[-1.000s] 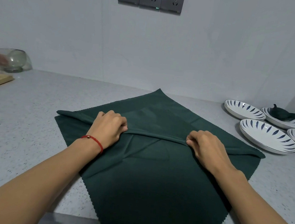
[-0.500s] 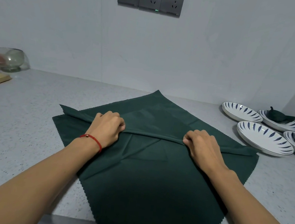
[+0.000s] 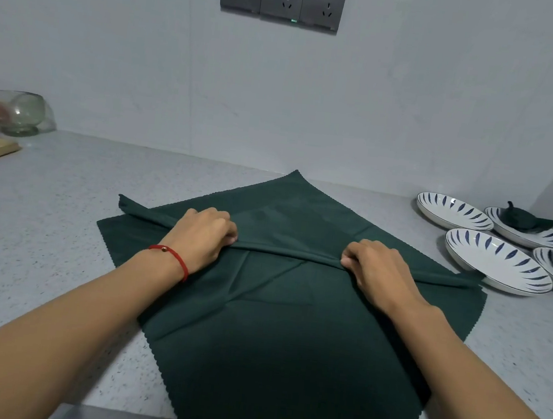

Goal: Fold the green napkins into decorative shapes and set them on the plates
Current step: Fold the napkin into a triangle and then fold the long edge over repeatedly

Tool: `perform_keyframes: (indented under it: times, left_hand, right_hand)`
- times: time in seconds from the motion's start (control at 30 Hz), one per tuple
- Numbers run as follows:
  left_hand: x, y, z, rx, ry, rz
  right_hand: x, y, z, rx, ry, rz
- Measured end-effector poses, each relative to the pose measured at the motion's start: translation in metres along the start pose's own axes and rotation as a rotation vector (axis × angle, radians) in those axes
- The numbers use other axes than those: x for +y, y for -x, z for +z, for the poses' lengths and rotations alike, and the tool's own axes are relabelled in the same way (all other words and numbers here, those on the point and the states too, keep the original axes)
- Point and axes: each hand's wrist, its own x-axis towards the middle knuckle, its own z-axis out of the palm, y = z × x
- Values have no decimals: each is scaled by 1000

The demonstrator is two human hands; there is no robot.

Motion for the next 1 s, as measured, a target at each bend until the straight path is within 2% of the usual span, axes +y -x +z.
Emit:
perform_keyframes:
  times: [0.1, 0.23, 0.47, 0.7, 0.8, 1.0]
  left_hand:
    - [4, -8, 3, 9, -20, -60]
    - [10, -7, 4, 42, -17, -72]
    - [4, 1, 1, 23, 58, -20]
    - [6, -23, 1, -25, 20, -122]
    - [6, -20, 2, -7, 48, -106]
    - [-6, -8, 6, 35, 101, 10]
  right_hand:
    - [-1, -11, -8, -60, 21, 32]
    - [-1, -9, -6, -12, 78, -35]
    - [12, -6, 3, -42, -164, -43]
    - [7, -19, 2, -4, -170, 74]
    - [8, -14, 2, 29, -122, 28]
    - [18, -7, 5, 35, -190, -75]
